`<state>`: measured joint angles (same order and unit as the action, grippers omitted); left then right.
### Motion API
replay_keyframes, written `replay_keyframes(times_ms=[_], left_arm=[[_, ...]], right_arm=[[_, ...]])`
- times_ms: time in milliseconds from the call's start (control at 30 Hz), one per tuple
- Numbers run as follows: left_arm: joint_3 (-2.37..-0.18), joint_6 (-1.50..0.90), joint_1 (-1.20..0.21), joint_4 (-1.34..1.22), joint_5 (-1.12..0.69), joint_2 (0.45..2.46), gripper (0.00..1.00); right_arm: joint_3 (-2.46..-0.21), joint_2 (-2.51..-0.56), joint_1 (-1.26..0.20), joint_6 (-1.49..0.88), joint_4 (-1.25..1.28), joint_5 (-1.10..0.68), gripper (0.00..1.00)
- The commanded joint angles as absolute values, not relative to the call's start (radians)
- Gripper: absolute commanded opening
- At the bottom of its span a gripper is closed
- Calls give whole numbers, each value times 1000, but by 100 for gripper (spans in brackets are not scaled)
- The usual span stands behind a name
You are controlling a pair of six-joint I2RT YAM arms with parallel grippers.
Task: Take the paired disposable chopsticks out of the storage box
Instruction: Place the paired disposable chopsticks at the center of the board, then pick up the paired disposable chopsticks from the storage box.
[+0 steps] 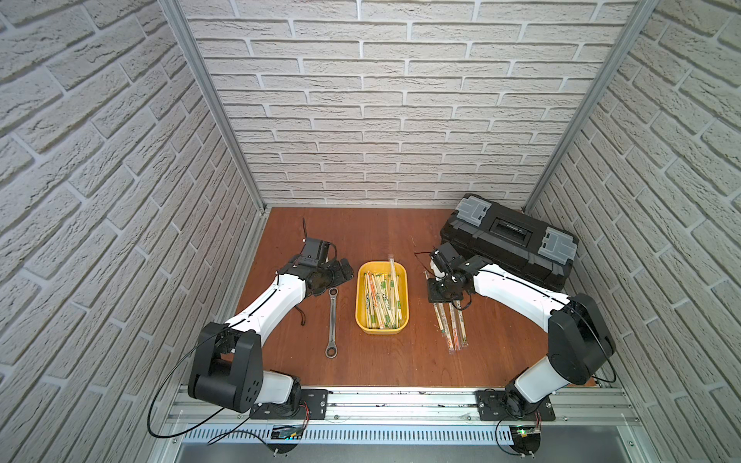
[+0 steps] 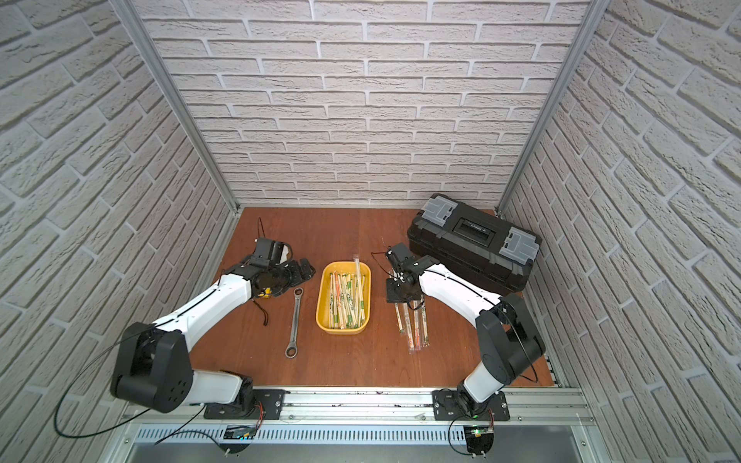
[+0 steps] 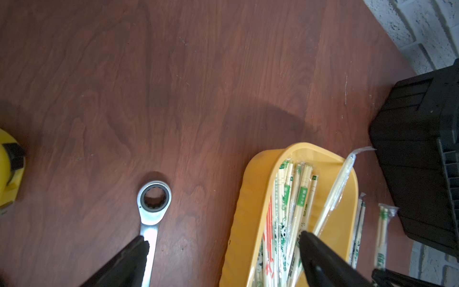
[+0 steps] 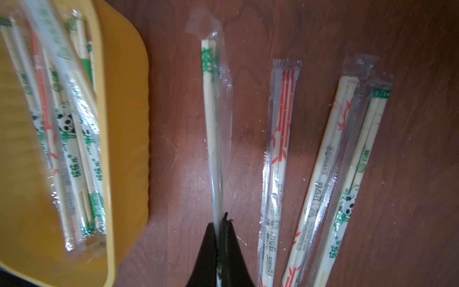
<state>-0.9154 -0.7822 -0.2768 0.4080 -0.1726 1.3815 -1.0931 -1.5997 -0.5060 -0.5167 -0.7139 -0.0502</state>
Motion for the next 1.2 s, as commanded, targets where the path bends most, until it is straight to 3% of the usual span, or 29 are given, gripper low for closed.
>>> replay_keyframes(times_ms=[0,100,200,267,700,1167], left_arm=[[-943,-781,-282,409,-164,1384,98],[-945,-781,-283,411,-163,1380,98],[-943,-783,-282,411,-163,1379,98],[-942,-783,-282,411,-163,1378,98],[-936,-773,-260,414,-161,1368,98],[-914,-767,-207,407,-180,1359,98]], right_arm=[[-1076,-1615,-509,-524,-669,-41,8],[-1069,-1633,-509,-523,-660,-43,13],[-1071,-1637,-509,-523,-659,-43,27],[-1075,-1633,-509,-525,-661,-46,31],[-1159,-1583,-511,-561,-627,-234,38],[-1402,-1739,-585,-536,-684,-202,43]])
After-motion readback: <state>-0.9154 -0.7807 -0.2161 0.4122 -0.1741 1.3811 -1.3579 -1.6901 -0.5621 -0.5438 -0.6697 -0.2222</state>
